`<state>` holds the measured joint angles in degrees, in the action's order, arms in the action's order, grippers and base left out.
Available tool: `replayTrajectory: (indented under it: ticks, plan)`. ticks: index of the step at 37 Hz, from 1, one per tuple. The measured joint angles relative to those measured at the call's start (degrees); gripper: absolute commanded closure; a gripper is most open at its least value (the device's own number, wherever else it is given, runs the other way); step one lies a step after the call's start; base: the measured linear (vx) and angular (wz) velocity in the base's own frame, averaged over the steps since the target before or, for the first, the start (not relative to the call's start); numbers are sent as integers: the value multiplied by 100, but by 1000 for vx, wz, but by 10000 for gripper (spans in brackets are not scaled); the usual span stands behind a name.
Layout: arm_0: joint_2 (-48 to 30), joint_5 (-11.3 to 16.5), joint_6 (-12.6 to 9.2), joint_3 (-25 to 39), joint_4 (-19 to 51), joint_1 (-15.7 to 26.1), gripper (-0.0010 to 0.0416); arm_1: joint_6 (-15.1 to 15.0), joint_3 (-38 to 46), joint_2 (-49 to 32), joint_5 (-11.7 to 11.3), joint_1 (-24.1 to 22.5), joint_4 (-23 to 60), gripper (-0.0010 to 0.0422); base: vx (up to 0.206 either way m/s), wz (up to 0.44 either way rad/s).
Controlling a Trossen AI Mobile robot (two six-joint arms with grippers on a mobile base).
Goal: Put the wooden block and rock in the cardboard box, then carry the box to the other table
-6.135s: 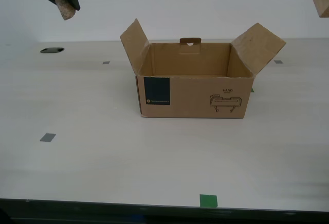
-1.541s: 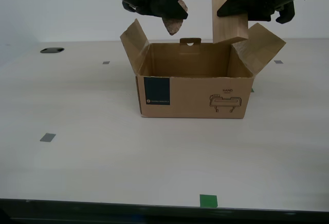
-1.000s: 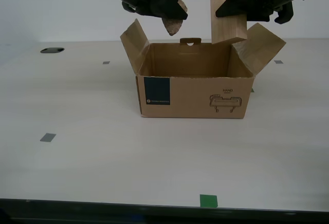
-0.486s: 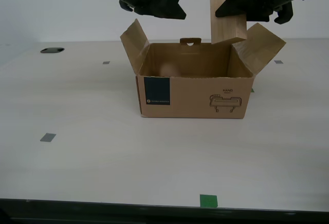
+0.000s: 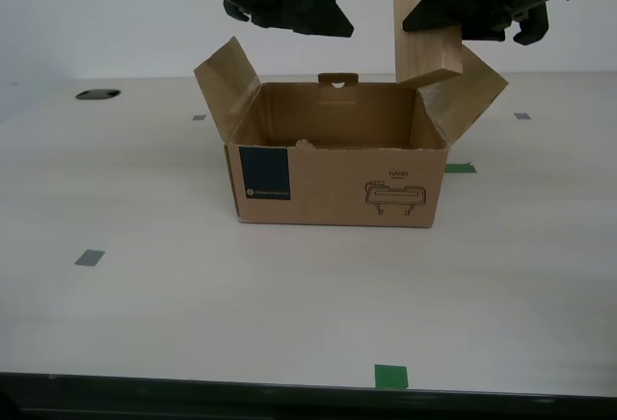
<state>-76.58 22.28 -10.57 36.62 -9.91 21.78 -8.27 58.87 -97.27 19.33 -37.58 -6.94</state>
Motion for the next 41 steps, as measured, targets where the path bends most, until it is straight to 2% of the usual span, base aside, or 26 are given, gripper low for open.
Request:
replayTrajectory:
  ticks: [6,13,15,19,22,29,33,41]
  plan:
    - [0,0,-2,0,-7,2,81,2,0,0,-2,0,-4,149,0,0]
    - [0,2,-28,0,-9,2,25,70,0,4,-4,0,-22,149,0,0]
    - [0,4,-72,4,-2,2,16,245,26,9,-72,2,-4,149,0,0]
    - [59,42,-321,140,120,2,12,695,221,122,-258,11,280,149,0,0]
    - [184,46,-415,328,363,-2,15,774,446,249,-260,46,568,149,0,0]
    - [531,52,-431,1104,1375,0,24,787,1152,555,-260,173,1821,149,0,0]
    - [678,7,-420,1720,2212,-7,29,662,1617,684,-260,291,2549,149,0,0]
    - [691,-9,-424,2868,3792,-11,42,614,2577,730,-262,422,3713,149,0,0]
